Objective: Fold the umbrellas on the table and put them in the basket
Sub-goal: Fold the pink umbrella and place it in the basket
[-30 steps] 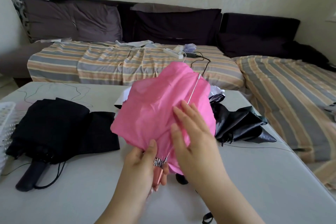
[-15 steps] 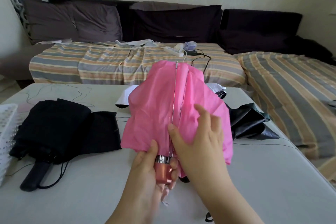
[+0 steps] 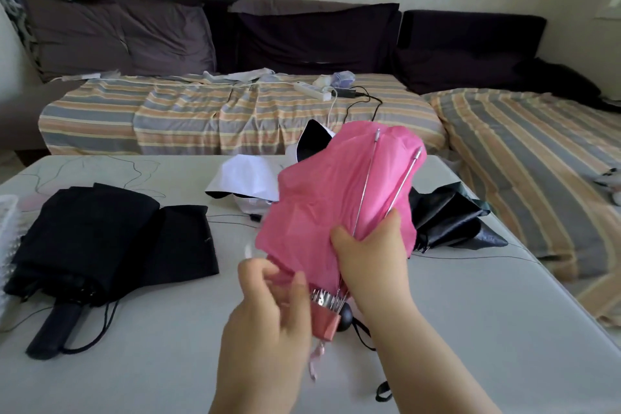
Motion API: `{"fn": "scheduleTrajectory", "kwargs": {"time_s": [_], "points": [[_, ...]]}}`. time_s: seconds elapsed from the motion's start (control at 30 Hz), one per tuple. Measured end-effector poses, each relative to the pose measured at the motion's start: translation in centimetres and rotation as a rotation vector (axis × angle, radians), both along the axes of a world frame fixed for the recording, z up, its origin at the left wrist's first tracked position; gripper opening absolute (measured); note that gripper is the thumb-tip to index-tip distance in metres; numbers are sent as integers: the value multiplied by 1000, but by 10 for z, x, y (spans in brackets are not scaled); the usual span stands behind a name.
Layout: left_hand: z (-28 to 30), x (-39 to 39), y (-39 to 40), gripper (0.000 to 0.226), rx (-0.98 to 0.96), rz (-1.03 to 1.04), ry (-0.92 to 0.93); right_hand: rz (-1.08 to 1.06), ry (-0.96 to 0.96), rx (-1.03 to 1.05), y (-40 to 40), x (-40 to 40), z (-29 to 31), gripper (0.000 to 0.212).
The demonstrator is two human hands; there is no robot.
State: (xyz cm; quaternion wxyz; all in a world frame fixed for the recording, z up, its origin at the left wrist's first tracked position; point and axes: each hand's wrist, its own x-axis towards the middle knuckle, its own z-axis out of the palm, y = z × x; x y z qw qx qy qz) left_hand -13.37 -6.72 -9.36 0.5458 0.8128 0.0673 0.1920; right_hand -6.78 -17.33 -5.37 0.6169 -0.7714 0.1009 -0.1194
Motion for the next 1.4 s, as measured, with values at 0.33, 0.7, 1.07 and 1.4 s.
{"fn": "scheduleTrajectory", "kwargs": {"time_s": [0.33,0.7,1.07,1.4], "points": [[7,7,-5,70,-27,-369,274,98,-40,-4,12,-7,-5,37],[24,14,15,39,-867,-533,194,310,-116,67,0,-13,3,24],[12,22,9,47,-949,-449,156,289,-175,-275,-7,-14,1,62],[2,18,-7,50,-848,-366,105,229,-159,-355,-5,-9,2,51]]}}
